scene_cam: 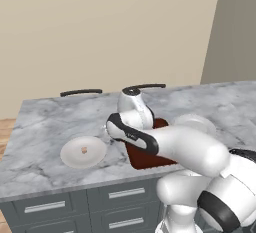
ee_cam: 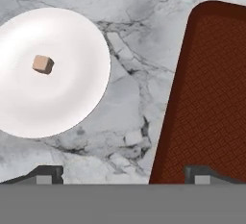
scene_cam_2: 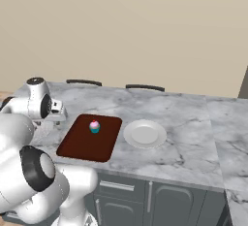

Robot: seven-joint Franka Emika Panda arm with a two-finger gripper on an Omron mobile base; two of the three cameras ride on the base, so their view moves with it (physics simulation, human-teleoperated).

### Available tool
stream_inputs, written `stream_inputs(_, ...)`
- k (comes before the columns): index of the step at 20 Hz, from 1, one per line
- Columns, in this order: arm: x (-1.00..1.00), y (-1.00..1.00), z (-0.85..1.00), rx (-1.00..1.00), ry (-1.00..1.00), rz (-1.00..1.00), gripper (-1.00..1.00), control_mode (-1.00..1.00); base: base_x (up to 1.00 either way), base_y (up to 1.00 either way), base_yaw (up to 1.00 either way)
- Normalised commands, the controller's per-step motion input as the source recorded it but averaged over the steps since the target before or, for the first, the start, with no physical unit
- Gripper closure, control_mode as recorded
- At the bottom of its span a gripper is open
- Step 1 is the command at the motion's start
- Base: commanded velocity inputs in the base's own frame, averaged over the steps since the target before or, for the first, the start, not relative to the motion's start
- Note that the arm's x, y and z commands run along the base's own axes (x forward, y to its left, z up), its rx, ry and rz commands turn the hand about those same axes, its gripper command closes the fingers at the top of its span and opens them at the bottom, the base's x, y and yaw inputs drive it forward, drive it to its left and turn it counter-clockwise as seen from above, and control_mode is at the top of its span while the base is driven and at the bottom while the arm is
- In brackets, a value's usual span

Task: Move the dessert items from the plates to the tray.

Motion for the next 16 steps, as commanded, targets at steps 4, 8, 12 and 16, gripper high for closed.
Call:
stream_inputs(4, -0.01, 0.75, 0.05, 0.00, 0.00, 0.09, -1.00, -1.00, 0.00, 0.00, 0.00)
stream_inputs(8, 0.02, 0.39, 0.00, 0.00, 0.00, 0.02, -1.00, -1.00, 0.00, 0.00, 0.00)
stream_inputs(12, 0.14, 0.09, 0.00, 0.01, 0.02, 0.00, -1.00, -1.00, 0.00, 0.00, 0.00)
stream_inputs(16, 0.32, 0.31, -0.03, 0.00, 0.07, -0.02, -1.00, -1.00, 0.00, 0.00, 0.00)
